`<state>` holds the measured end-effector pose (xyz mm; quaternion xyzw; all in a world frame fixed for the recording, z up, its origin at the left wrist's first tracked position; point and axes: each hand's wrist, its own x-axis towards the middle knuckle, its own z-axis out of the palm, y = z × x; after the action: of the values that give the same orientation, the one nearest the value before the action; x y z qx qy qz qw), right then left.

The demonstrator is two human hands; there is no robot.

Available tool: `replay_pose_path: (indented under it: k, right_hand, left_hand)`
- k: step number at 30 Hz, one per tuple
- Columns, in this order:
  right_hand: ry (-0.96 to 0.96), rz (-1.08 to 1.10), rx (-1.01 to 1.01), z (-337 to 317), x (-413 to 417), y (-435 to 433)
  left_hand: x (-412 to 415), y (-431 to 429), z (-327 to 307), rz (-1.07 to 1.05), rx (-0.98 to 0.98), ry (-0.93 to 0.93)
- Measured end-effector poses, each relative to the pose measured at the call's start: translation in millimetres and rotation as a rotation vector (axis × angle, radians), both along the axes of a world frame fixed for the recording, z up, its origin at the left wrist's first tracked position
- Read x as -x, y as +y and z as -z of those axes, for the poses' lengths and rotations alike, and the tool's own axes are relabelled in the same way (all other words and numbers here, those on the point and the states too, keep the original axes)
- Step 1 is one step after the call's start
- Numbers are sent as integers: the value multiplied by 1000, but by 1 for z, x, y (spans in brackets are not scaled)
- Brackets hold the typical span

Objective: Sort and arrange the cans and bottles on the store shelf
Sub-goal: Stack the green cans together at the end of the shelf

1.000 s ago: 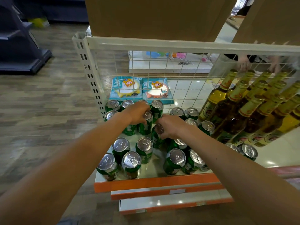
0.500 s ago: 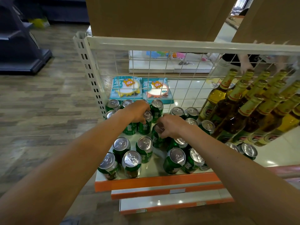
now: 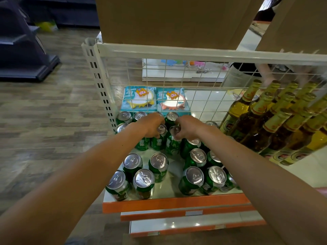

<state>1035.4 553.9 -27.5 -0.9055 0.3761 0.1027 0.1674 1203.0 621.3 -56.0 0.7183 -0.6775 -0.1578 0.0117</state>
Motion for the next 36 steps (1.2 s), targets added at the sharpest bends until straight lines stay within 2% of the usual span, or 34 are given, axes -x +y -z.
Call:
replay_pose_path:
  k: [9, 17, 25, 36]
  right_hand:
    - [48, -38, -64, -5, -5, -18]
    - [64, -136, 28, -43, -12, -33]
    - [140, -267, 61, -4, -8, -28]
    - [132, -259, 49, 9, -10, -29]
  left_hand:
    - [-6, 0, -2, 9, -19, 51]
    - [-6, 1, -8, -20, -12, 104]
    - [-6, -3, -5, -2, -18, 86]
    - [-3, -6, -1, 9, -36, 34]
